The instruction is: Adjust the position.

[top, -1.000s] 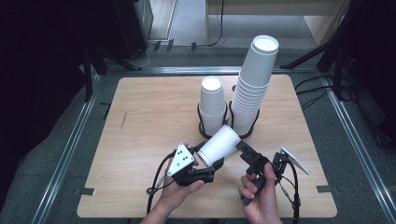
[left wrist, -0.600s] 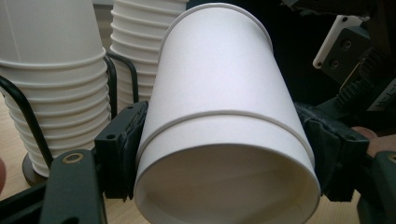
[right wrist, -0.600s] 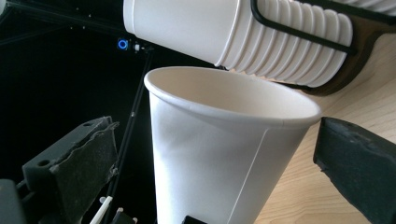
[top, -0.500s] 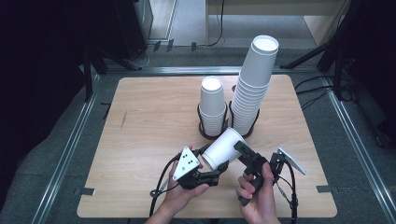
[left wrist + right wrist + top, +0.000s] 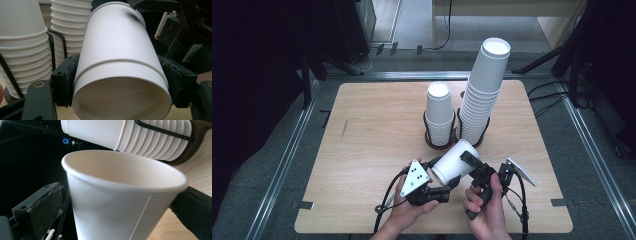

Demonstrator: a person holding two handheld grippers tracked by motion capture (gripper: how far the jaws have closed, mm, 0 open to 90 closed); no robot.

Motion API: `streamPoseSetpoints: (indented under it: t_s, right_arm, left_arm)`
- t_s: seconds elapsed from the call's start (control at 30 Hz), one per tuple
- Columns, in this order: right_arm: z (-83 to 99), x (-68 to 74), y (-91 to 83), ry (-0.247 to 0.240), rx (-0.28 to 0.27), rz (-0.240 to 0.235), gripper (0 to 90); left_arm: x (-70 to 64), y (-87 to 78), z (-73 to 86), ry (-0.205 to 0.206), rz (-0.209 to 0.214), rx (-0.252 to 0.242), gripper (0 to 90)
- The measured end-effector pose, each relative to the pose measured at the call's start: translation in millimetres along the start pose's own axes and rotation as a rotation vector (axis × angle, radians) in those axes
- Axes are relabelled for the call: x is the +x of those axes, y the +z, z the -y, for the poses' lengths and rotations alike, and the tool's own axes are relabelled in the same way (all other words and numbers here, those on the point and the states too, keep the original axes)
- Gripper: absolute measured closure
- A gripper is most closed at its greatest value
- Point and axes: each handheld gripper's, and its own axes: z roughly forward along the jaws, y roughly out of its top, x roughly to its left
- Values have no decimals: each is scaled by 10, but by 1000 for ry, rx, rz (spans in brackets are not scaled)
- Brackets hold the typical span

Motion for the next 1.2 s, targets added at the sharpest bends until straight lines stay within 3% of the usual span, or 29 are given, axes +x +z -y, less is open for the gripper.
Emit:
streamPoseSetpoints:
  t_s: [0.77, 1.1, 1.2]
  right_arm:
    - [-30, -86, 33, 62, 3, -21, 81]
    - [-29, -96, 33, 41, -8, -21, 112]
    - [-26, -95, 36, 28, -10, -18, 136]
  left_arm:
    - [-63, 30, 22, 13, 28, 17, 238]
    - [-50, 41, 31, 14, 32, 27, 227]
    - [-32, 39, 22, -9, 33, 36, 199]
